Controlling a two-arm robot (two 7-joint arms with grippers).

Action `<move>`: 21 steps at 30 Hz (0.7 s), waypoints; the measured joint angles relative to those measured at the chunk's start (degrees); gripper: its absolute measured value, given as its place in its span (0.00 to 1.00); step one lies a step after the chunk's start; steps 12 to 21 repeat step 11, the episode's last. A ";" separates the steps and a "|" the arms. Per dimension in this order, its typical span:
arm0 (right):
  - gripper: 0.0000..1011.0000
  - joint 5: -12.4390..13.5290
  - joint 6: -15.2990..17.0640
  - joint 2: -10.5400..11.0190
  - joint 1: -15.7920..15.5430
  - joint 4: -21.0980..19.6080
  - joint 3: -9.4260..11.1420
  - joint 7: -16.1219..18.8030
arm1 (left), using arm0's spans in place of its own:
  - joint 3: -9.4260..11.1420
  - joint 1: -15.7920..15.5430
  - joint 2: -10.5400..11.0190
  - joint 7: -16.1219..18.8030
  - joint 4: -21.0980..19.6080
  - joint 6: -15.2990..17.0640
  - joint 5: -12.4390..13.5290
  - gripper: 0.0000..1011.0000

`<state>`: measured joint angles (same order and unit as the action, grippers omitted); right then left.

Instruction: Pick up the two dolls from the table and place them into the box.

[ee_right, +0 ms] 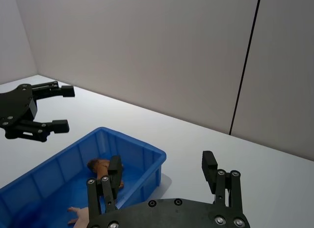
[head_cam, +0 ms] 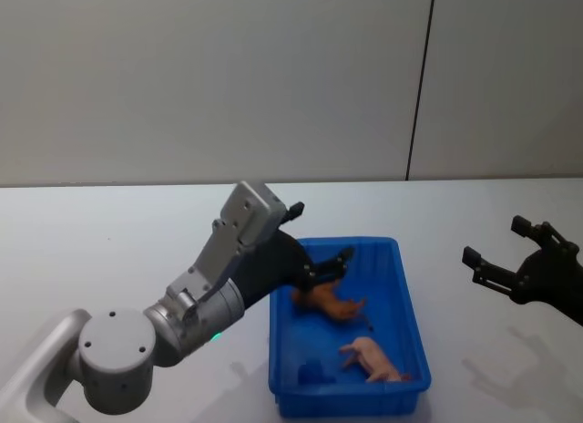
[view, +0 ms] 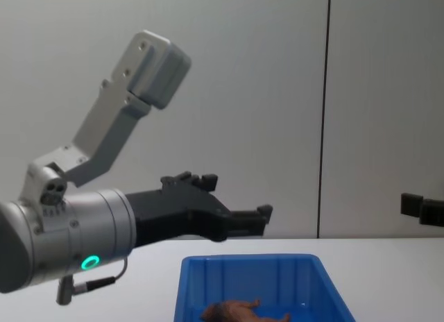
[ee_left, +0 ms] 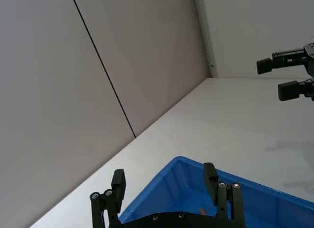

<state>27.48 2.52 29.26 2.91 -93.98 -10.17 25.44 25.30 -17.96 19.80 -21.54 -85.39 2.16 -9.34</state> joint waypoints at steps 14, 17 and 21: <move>0.99 0.00 0.00 0.00 0.00 0.00 0.00 0.00 | -0.60 1.10 0.98 2.60 -2.42 -0.79 -0.76 0.99; 0.99 0.00 0.00 0.00 0.00 0.00 0.00 0.00 | -0.60 1.10 0.98 2.60 -2.42 -0.79 -0.76 0.99; 0.99 0.00 0.00 0.00 0.00 0.00 0.00 0.00 | -0.60 1.10 0.98 2.60 -2.42 -0.79 -0.76 0.99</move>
